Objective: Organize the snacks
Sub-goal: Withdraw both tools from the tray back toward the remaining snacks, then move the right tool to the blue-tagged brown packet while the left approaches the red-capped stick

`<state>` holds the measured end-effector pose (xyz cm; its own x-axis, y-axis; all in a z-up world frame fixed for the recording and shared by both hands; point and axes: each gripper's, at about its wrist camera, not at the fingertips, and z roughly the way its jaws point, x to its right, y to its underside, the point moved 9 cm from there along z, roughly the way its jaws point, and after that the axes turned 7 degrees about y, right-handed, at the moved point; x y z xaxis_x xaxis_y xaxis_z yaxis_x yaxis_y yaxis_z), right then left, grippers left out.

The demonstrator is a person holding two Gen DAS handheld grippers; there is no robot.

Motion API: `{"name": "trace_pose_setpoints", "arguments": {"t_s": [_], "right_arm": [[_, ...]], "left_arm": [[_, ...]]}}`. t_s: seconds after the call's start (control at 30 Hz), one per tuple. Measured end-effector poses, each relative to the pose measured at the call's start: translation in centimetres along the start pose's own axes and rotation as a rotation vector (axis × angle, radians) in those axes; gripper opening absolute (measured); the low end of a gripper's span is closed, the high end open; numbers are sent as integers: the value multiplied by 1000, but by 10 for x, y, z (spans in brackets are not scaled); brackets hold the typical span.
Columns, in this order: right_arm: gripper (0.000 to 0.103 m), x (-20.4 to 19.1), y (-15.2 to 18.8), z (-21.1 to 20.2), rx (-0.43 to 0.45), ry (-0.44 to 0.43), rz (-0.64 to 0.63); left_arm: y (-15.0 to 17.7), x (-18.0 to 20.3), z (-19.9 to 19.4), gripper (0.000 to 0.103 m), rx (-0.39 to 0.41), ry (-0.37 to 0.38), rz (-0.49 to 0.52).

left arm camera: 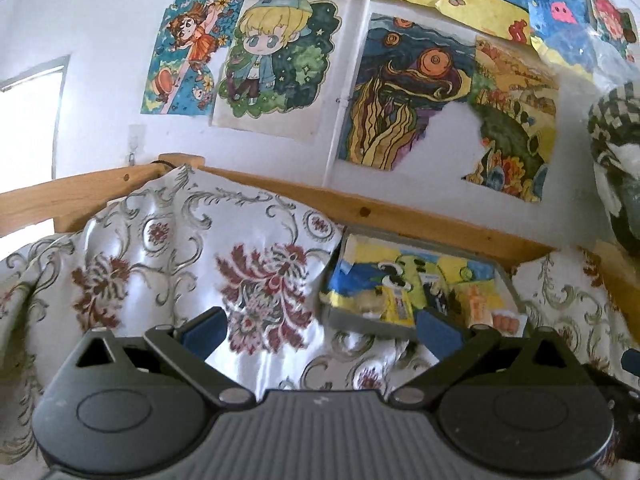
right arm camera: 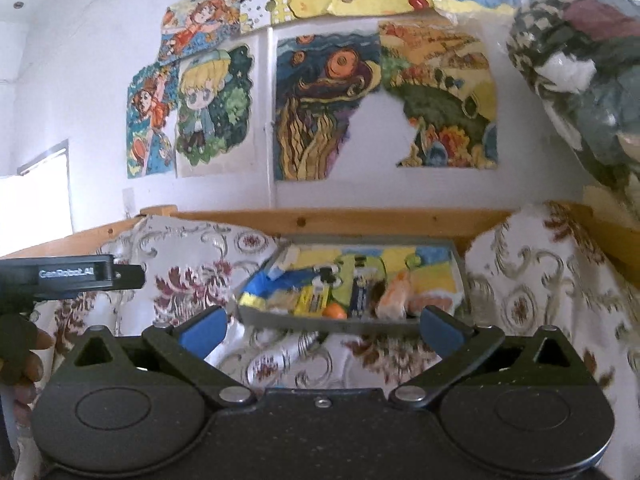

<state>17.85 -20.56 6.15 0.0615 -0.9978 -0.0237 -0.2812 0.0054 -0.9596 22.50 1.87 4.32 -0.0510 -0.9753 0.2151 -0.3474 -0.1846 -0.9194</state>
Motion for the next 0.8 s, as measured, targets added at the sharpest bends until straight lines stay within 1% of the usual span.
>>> {"name": "trace_pose_setpoints", "arguments": {"t_s": [0.13, 0.2, 0.37, 0.5, 0.6, 0.7, 0.8], "right_arm": [[102, 1, 18, -11, -30, 22, 10], [102, 1, 27, -14, -43, 30, 12], [102, 1, 46, -21, -78, 55, 14], [102, 3, 59, -22, -112, 65, 30], [102, 2, 70, -22, -138, 67, 25], [102, 0, 80, -21, -165, 62, 20], [102, -4, 89, -20, -189, 50, 9]], "left_arm": [[17, -6, -12, 103, -22, -8, 14], [29, -7, -17, 103, -45, -3, 17], [59, -14, -34, 103, -63, -7, 6], [80, -20, -41, 103, -111, -30, 9], [93, -25, -42, 103, -161, -53, -2], [102, -28, -41, 103, -192, -65, -16], [108, -30, -41, 103, -212, -80, -6]]}}
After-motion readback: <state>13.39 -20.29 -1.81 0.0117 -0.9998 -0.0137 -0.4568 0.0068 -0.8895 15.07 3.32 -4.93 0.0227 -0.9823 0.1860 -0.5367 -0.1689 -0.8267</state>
